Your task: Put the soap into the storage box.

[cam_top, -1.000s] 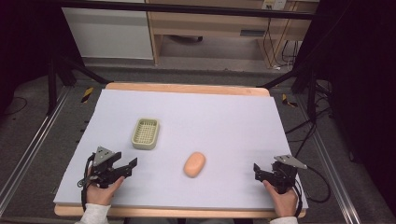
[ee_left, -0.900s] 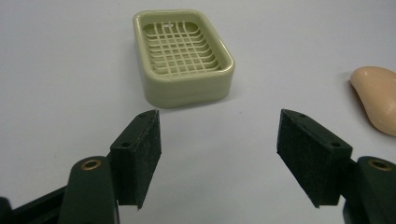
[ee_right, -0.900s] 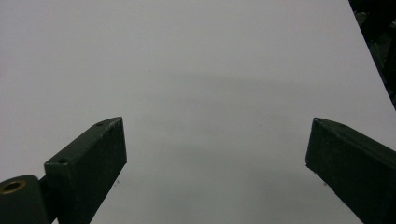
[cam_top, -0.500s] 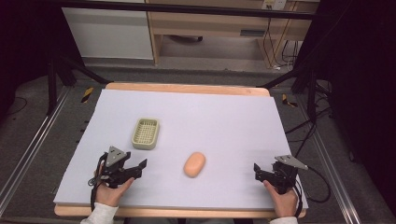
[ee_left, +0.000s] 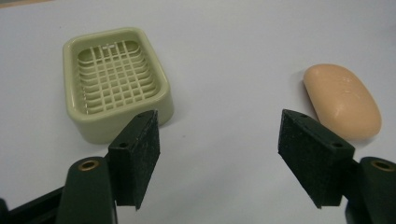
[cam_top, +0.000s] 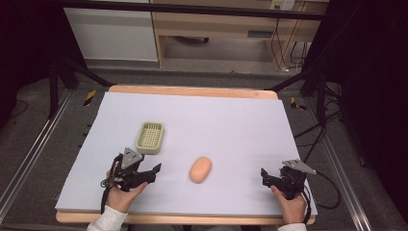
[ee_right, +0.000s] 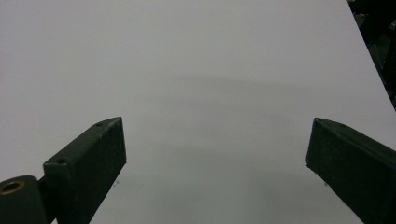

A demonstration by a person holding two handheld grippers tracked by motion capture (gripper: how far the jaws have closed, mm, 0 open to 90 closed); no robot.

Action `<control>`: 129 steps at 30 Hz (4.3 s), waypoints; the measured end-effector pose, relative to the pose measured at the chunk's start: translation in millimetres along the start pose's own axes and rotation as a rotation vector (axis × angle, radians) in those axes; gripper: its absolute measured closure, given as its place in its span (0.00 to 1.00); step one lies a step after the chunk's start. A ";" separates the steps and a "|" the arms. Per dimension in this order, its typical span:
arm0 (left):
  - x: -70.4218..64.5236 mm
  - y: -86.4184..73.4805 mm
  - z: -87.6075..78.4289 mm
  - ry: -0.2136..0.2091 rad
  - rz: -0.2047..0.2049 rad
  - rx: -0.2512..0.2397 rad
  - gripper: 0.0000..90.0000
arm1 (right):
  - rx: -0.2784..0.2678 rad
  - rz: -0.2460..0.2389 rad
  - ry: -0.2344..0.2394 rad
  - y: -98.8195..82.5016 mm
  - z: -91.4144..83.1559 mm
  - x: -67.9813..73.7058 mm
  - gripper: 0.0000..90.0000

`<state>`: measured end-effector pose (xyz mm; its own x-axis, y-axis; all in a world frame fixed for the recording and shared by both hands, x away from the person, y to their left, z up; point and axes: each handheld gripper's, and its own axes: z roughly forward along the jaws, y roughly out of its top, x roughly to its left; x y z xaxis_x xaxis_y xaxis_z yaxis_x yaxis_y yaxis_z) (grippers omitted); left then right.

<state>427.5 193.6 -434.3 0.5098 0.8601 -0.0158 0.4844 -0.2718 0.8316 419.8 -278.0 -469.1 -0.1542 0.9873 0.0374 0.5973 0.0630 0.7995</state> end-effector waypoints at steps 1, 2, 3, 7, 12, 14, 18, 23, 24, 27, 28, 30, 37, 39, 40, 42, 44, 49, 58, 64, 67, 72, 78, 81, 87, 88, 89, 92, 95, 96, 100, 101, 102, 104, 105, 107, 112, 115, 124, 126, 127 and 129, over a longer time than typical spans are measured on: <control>0.0 0.0 0.0 0.000 0.000 0.000 0.32 | 0.000 0.000 0.000 0.0 0.0 0.0 0.06; -0.8 2.1 0.0 0.002 0.003 -0.003 0.32 | 0.002 0.002 -0.002 0.0 1.7 0.3 0.06; -1.5 4.1 -0.3 -0.002 0.003 -0.003 0.32 | 0.002 0.002 -0.002 0.0 1.7 0.3 0.06; -4.5 12.4 -0.4 -0.010 0.018 -0.006 0.32 | 0.016 -0.006 0.000 0.1 4.1 1.6 0.06; -8.6 27.2 -1.7 -0.021 0.027 -0.027 0.32 | 0.012 -0.003 0.005 0.0 3.0 2.7 0.06; -11.1 33.7 -2.4 -0.030 0.025 -0.029 0.31 | 0.011 -0.004 0.006 0.1 3.1 2.8 0.06; -17.2 45.1 -2.9 -0.040 0.017 -0.048 0.30 | 0.010 -0.007 0.006 0.0 2.7 2.2 0.06; -27.6 56.6 1.5 -0.059 0.040 -0.035 0.29 | 0.015 0.002 0.009 0.0 2.7 1.6 0.06; -27.6 56.6 1.5 -0.059 0.040 -0.035 0.29 | 0.014 0.001 0.008 0.0 2.9 1.4 0.06; -32.8 59.0 5.4 -0.069 0.049 -0.032 0.29 | 0.016 0.003 0.009 0.0 2.8 1.6 0.06; -35.9 59.6 8.3 -0.075 0.053 -0.025 0.29 | 0.015 0.002 0.009 0.0 2.9 1.5 0.06; -39.0 59.8 11.6 -0.080 0.064 -0.011 0.29 | 0.015 0.003 0.009 0.1 2.6 1.6 0.06; -47.1 61.4 21.2 -0.092 0.087 0.012 0.28 | 0.016 0.003 0.010 0.1 2.7 1.7 0.06; -49.2 62.1 24.8 -0.093 0.092 0.020 0.28 | 0.016 0.004 0.010 0.1 2.7 2.0 0.06; -50.1 62.4 26.5 -0.095 0.094 0.023 0.28 | 0.015 0.003 0.011 0.2 2.5 2.0 0.06; -53.4 63.1 31.3 -0.100 0.100 0.033 0.28 | 0.014 0.003 0.011 0.2 2.5 1.9 0.06; -55.8 63.2 34.3 -0.108 0.101 0.038 0.27 | 0.012 0.000 0.011 0.3 2.4 1.6 0.06; -59.6 63.3 39.9 -0.118 0.102 0.050 0.27 | 0.013 0.000 0.010 0.4 2.4 2.2 0.06; -69.1 62.9 53.4 -0.127 0.123 0.086 0.27 | 0.014 0.003 0.013 0.7 2.5 2.8 0.06; -76.0 62.0 61.2 -0.136 0.136 0.111 0.26 | 0.015 -0.005 0.014 0.7 2.8 2.8 0.06; -79.3 61.4 64.2 -0.139 0.145 0.124 0.26 | 0.016 -0.005 0.013 0.7 2.9 2.8 0.06; -86.9 59.7 73.4 -0.141 0.154 0.151 0.26 | 0.017 -0.002 0.014 0.7 3.1 2.9 0.06; -95.3 57.2 83.1 -0.142 0.173 0.187 0.26 | 0.018 -0.004 0.019 0.8 3.2 2.9 0.06; -97.5 56.5 85.8 -0.141 0.179 0.198 0.25 | 0.019 -0.005 0.021 0.8 3.4 3.1 0.06; -101.8 54.5 92.3 -0.144 0.188 0.220 0.23 | 0.020 -0.012 0.021 1.0 3.4 3.6 0.06; -102.1 54.4 93.0 -0.146 0.190 0.227 0.22 | 0.021 -0.011 0.022 1.0 3.5 3.6 0.06; -102.8 54.1 93.9 -0.143 0.192 0.228 0.22 | 0.021 -0.011 0.022 1.0 3.5 3.6 0.06; -104.3 53.4 96.9 -0.144 0.192 0.239 0.21 | 0.021 -0.011 0.022 1.0 3.6 3.9 0.06; -105.8 52.1 100.7 -0.145 0.195 0.250 0.20 | 0.022 -0.011 0.022 1.1 3.8 3.9 0.06; -106.3 51.7 103.1 -0.148 0.196 0.261 0.20 | 0.023 -0.011 0.022 1.1 3.9 3.8 0.06; -107.2 50.7 106.4 -0.141 0.192 0.269 0.20 | 0.023 -0.011 0.023 1.1 3.8 3.7 0.06; -107.2 50.5 107.5 -0.142 0.191 0.272 0.20 | 0.023 -0.011 0.023 1.1 3.8 3.7 0.06; -107.5 50.4 108.3 -0.140 0.190 0.276 0.20 | 0.023 -0.011 0.023 1.1 3.8 3.6 0.06; -107.8 49.9 110.1 -0.136 0.190 0.281 0.20 | 0.024 -0.010 0.023 1.1 3.8 3.5 0.06; -107.9 49.7 110.9 -0.140 0.187 0.287 0.20 | 0.024 -0.010 0.023 1.1 3.8 3.5 0.06; -108.0 48.6 113.3 -0.139 0.186 0.299 0.20 | 0.025 -0.010 0.023 1.1 3.9 3.5 0.06; -108.5 46.1 116.5 -0.142 0.188 0.314 0.20 | 0.025 -0.013 0.025 1.1 4.1 3.6 0.06; -109.0 44.4 119.0 -0.142 0.186 0.319 0.20 | 0.027 -0.013 0.026 1.1 4.3 3.6 0.06; -109.6 43.4 122.8 -0.144 0.177 0.334 0.21 | 0.030 -0.011 0.029 1.1 4.5 4.0 0.06; -110.3 42.8 124.2 -0.141 0.179 0.339 0.22 | 0.029 -0.013 0.028 1.1 4.4 4.0 0.06; -110.3 42.8 124.2 -0.141 0.179 0.339 0.22 | 0.029 -0.013 0.028 1.1 4.4 4.0 0.06; -111.2 42.0 125.0 -0.142 0.183 0.345 0.23 | 0.030 -0.012 0.028 1.1 4.5 3.9 0.06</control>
<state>480.0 32.6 -467.0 0.6910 0.7226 0.0190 0.5738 -0.5644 0.5934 423.4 -273.4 -470.7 -0.1837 0.9820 0.0448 0.6187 0.0801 0.7815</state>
